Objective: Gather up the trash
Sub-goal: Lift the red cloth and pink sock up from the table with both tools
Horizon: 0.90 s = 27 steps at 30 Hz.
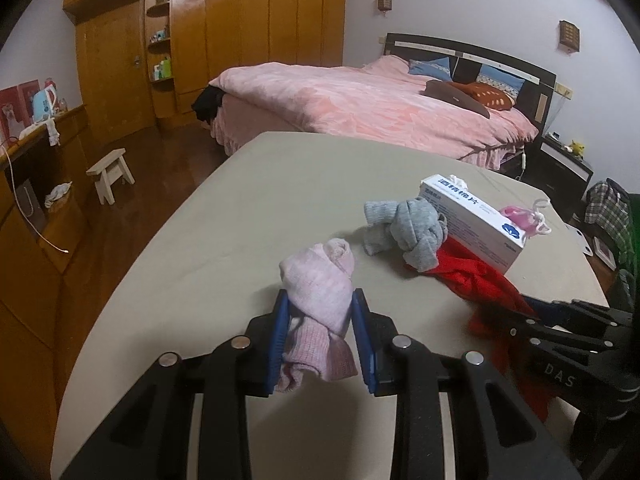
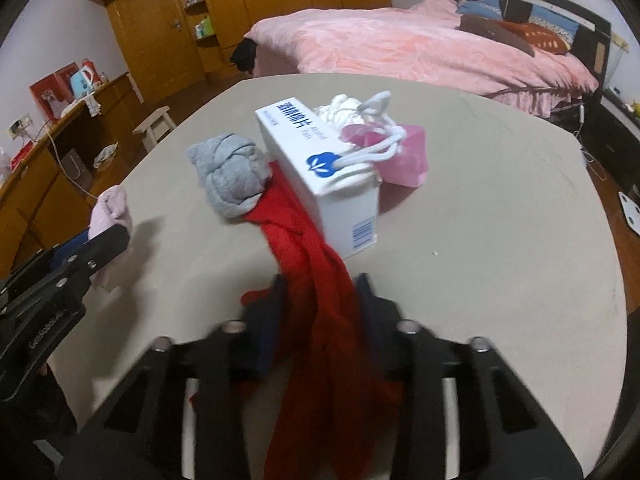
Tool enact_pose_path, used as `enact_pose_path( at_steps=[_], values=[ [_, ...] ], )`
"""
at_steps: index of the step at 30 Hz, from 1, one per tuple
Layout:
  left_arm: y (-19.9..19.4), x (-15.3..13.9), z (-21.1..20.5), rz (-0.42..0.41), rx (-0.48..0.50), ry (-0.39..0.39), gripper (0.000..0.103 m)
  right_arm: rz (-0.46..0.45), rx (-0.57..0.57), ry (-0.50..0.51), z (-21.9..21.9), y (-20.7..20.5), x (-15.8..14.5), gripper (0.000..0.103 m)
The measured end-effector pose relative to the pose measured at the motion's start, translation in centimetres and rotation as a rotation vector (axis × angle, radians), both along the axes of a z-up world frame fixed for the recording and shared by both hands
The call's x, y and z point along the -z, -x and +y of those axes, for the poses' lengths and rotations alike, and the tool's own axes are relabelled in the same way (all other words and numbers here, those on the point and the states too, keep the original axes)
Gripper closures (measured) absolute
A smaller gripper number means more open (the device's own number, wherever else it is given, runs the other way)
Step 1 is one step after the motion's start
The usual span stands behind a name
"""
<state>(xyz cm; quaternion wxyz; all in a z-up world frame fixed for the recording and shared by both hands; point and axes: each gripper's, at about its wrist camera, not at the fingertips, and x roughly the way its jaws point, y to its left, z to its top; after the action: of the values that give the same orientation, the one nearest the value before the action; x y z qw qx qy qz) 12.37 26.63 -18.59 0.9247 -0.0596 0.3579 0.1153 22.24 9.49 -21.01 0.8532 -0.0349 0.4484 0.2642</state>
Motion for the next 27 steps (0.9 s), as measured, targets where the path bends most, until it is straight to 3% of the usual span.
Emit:
enact_pose_path(
  at_steps=[1, 4, 27],
  values=[
    [0.0, 0.0, -0.1, 0.000, 0.002, 0.000, 0.072, 0.007, -0.005, -0.009, 0.0, 0.0, 0.0, 0.087],
    [0.1, -0.3, -0.4, -0.002, 0.011, -0.006, 0.072, 0.024, -0.023, -0.036, -0.3, 0.3, -0.1, 0.091],
    [0.9, -4.1, -3.9, -0.060, 0.061, -0.020, 0.072, -0.083, -0.041, -0.181, -5.0, 3.4, -7.8, 0.091]
  ],
)
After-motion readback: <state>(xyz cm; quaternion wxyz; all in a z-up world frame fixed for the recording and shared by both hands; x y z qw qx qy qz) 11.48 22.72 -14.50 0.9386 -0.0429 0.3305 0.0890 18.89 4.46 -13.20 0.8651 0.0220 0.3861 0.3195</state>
